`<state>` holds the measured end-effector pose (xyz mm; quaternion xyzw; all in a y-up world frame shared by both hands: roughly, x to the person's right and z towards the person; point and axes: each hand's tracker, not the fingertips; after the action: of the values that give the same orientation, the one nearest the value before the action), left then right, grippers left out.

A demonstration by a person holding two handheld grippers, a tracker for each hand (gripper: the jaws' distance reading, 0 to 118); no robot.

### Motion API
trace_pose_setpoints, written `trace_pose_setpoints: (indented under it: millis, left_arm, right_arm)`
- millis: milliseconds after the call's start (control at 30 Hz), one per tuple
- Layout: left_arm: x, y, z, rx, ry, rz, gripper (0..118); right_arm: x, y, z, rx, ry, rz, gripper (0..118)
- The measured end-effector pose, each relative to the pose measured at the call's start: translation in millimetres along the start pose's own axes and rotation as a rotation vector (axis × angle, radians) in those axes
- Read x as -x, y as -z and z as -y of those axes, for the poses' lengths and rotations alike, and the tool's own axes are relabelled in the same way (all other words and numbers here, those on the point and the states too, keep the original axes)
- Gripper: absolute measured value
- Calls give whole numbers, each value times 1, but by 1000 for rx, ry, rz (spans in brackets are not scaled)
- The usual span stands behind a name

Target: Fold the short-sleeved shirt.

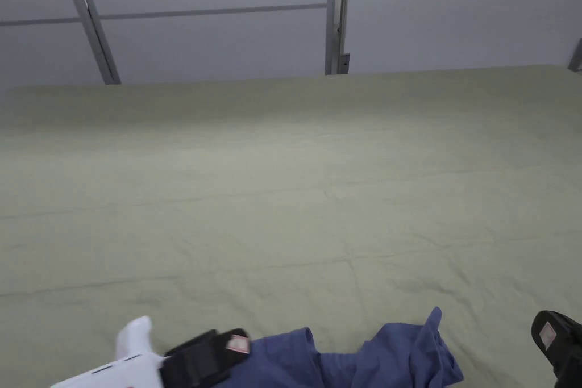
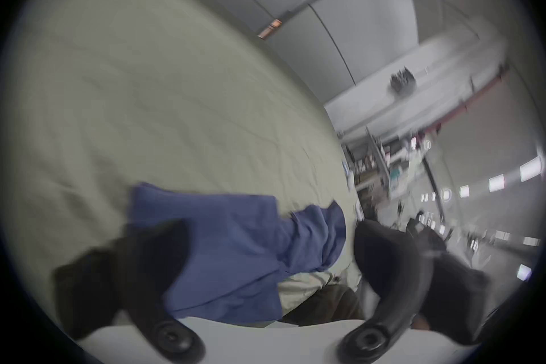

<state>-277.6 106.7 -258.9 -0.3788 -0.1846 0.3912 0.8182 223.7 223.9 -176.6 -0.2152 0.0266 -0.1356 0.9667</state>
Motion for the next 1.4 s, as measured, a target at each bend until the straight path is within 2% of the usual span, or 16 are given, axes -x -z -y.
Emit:
trace_pose_setpoints:
  millis: [133, 267, 367, 467, 533, 700, 733, 767, 800, 833, 900, 933, 967, 1033, 1233, 1400]
  left_arm:
    - [58, -20, -9, -18, -248, 7, 118]
    - [103, -2, 10, 36, -520, 160, 118]
    - [126, 26, 24, 103, -642, 243, 118]
    - [119, 40, 24, 57, -588, 385, 118]
    - [112, 54, 22, 115, -569, 325, 118]
    - [91, 68, 18, 247, -438, 315, 118]
    - [90, 68, 17, 255, -422, 291, 110]
    - [89, 66, 16, 266, -406, 246, 88]
    - [89, 63, 15, 272, -386, 193, 47]
    - [91, 60, 13, 275, -363, 118, 16]
    - [94, 57, 17, 302, -356, -108, 16]
    - [100, 52, 21, 265, -416, 67, 16]
    - [97, 48, 19, 255, -417, 74, 16]
    - [90, 40, 20, 210, -327, -22, 16]
    - [82, 4, 11, 150, -397, 49, 15]
    - [89, -51, -11, 55, -368, -74, 15]
  right_arm:
    - [2, 4, 4, 13, 5, -7, 7]
    - [6, 6, 5, 30, -3, -13, 7]
    - [9, 5, 4, 32, -24, -12, 7]
    - [9, 4, 2, 32, -30, -7, 7]
    - [12, 4, 0, 32, -22, -8, 7]
    - [23, 5, -2, 33, -21, -11, 7]
    - [25, 5, -1, 35, -22, -13, 7]
    - [26, 6, 0, 38, -24, -15, 7]
    - [31, 5, -1, 41, -27, -16, 7]
    - [34, 5, -1, 43, -29, -17, 7]
    - [36, 5, 0, 49, -32, -25, 7]
    - [38, 5, 0, 51, -33, -25, 7]
    - [39, 4, -1, 53, -35, -24, 7]
    - [41, 2, -2, 52, -35, -21, 7]
    - [39, -5, -11, 26, -35, -12, 7]
    - [30, -6, -10, 3, -32, -18, 7]
